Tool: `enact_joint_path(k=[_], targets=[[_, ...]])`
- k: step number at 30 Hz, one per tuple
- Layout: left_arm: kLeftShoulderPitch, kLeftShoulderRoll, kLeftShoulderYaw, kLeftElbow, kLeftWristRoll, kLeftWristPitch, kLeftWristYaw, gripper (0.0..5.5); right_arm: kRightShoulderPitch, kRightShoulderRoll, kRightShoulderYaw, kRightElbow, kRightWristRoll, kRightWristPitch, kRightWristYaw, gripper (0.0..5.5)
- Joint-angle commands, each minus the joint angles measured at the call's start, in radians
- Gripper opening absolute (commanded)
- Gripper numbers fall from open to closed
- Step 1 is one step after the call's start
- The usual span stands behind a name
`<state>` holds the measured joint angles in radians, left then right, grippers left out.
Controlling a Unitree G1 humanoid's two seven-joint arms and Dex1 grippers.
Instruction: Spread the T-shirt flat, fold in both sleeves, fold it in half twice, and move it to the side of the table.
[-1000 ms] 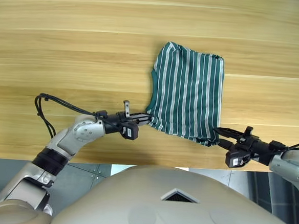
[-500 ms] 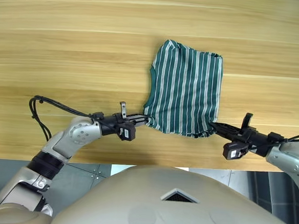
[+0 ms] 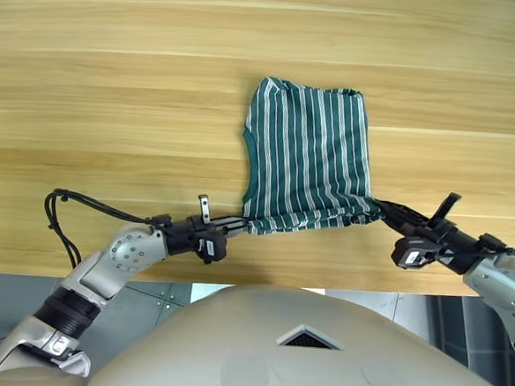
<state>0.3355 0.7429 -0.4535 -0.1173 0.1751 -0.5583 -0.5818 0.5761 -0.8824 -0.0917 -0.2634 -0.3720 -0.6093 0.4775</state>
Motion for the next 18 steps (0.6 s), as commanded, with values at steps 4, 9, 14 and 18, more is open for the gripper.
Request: enact_joint_path(k=[4,9,14,18], targets=[[-0.158,-0.122,0.082,0.078,0.04,0.008,0.092,0.0,-0.149,0.031,-0.011,0.05,0.005,0.047,-0.021,0.12],[-0.311,-0.222,0.1,0.19,0.076,0.03,0.146,0.0,-0.312,0.084,0.059,0.144,-0.029,0.051,-0.047,0.12],[-0.413,-0.279,0.099,0.298,0.103,0.028,0.172,0.0,-0.463,0.106,0.099,0.241,-0.053,0.054,-0.067,0.12],[-0.514,-0.326,0.096,0.428,0.129,0.004,0.209,0.0,-0.602,0.127,0.138,0.358,-0.093,0.053,-0.103,0.12]])
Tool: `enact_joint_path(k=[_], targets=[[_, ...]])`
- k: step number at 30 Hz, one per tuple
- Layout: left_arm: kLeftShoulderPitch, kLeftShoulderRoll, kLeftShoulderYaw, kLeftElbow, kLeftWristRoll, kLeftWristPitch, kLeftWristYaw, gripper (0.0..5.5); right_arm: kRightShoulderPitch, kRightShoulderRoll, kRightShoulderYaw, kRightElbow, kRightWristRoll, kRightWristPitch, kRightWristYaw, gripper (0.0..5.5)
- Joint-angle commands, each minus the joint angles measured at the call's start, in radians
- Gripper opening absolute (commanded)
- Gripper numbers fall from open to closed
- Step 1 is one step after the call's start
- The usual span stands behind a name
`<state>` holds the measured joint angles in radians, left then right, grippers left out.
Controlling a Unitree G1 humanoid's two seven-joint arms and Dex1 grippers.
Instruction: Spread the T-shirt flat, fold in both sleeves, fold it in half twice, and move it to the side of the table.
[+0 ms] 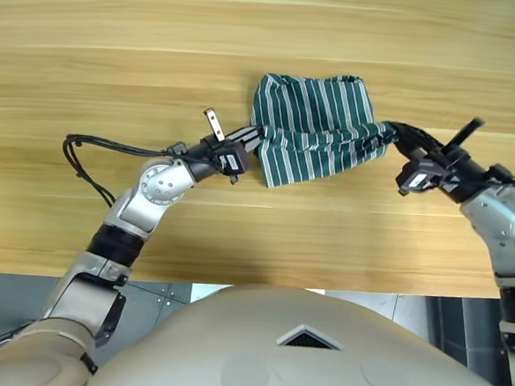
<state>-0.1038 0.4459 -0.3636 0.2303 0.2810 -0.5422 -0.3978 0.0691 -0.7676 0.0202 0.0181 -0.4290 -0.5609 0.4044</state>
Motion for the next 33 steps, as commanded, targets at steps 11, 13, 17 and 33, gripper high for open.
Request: enact_joint_path(k=[11,13,17,33], targets=[[-0.329,-0.113,0.03,0.438,0.065,-0.074,0.145,0.0,-0.414,0.107,0.153,0.419,-0.16,0.008,-0.191,0.12],[-0.36,-0.131,0.028,0.513,0.077,-0.079,0.176,0.0,-0.468,0.133,0.182,0.493,-0.184,0.01,-0.23,0.12],[-0.402,-0.161,0.017,0.639,0.101,-0.094,0.216,0.0,-0.558,0.175,0.239,0.635,-0.229,0.009,-0.305,0.12],[-0.454,-0.216,0.099,0.851,0.04,-0.089,0.268,2.54,-0.821,0.327,0.378,1.147,-0.293,0.077,-0.563,2.91]])
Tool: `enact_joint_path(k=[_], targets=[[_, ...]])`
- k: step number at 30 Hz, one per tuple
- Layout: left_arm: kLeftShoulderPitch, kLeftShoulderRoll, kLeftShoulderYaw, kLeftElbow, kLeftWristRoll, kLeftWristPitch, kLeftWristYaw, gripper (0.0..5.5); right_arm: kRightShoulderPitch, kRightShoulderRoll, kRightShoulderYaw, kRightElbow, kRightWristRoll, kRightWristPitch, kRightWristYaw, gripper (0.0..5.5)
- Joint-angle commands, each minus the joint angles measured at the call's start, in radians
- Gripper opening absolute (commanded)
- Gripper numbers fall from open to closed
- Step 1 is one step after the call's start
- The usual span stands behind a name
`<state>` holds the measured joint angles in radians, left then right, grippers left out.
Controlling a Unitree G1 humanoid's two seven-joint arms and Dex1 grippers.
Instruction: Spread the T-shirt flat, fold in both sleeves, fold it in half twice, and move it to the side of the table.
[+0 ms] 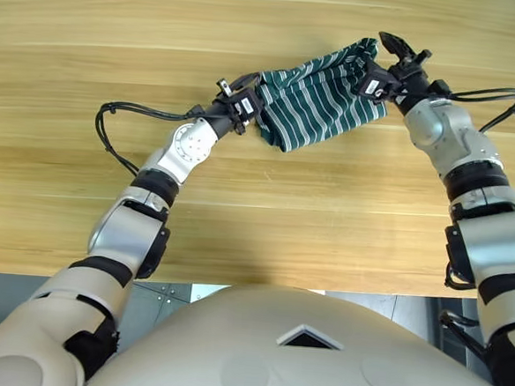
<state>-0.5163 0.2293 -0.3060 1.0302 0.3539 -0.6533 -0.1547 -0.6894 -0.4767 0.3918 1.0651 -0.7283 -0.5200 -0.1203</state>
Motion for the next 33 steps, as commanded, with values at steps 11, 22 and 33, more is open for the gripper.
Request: enact_joint_path(k=[11,22,33], targets=[[-0.15,-0.01,0.255,0.268,-0.196,0.169,0.061,4.28,-0.137,0.126,-0.15,0.276,0.199,0.216,-0.121,4.87],[0.068,0.046,0.447,0.242,-0.349,0.033,0.053,4.95,0.005,0.22,0.034,0.024,0.142,-0.153,-0.062,5.4],[0.124,0.025,0.496,0.235,-0.394,0.024,0.015,4.95,-0.214,0.314,-0.08,0.297,0.245,0.206,0.099,5.4]])
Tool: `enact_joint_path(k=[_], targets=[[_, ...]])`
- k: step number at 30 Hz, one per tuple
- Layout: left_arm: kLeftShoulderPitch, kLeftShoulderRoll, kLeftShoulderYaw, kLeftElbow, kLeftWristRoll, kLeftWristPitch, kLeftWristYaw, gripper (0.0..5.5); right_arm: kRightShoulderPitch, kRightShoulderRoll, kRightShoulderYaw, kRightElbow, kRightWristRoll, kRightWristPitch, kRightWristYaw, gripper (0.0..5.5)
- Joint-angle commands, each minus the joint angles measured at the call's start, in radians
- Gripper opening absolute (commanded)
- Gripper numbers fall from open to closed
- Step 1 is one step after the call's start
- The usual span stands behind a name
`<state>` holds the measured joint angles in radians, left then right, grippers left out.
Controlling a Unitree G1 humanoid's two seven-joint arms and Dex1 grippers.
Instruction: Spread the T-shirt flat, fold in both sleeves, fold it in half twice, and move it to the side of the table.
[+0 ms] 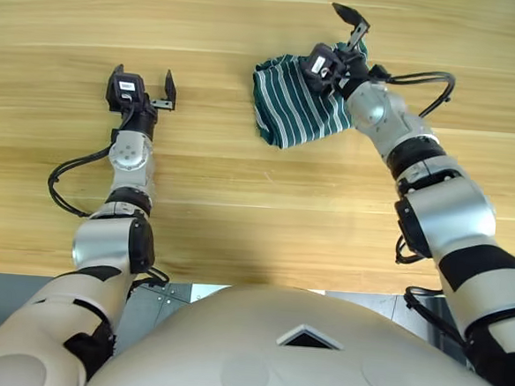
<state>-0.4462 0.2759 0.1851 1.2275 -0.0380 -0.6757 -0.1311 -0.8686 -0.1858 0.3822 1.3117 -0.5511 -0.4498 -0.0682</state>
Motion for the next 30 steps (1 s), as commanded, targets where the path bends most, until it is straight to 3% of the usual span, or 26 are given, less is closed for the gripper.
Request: enact_joint_path(k=[1,10,19,23,30], targets=[[0.053,-0.024,0.006,0.037,-0.005,0.046,-0.011,4.95,-0.031,0.019,-0.101,0.061,0.092,0.193,0.051,5.4],[0.091,-0.041,0.027,0.039,-0.017,0.043,-0.007,4.95,0.11,-0.114,-0.265,0.08,0.184,0.425,-0.044,5.4],[0.14,-0.062,0.06,0.031,-0.052,0.0,0.004,4.95,0.272,-0.308,-0.671,0.074,0.471,0.531,-0.324,5.4],[0.168,-0.079,0.066,0.028,-0.056,-0.027,0.011,4.95,0.374,-0.366,-0.828,0.07,0.573,0.549,-0.446,5.4],[0.176,-0.094,0.14,-0.002,-0.137,-0.099,0.007,4.95,0.345,-0.385,-0.922,0.052,0.612,0.424,-0.474,5.4]])
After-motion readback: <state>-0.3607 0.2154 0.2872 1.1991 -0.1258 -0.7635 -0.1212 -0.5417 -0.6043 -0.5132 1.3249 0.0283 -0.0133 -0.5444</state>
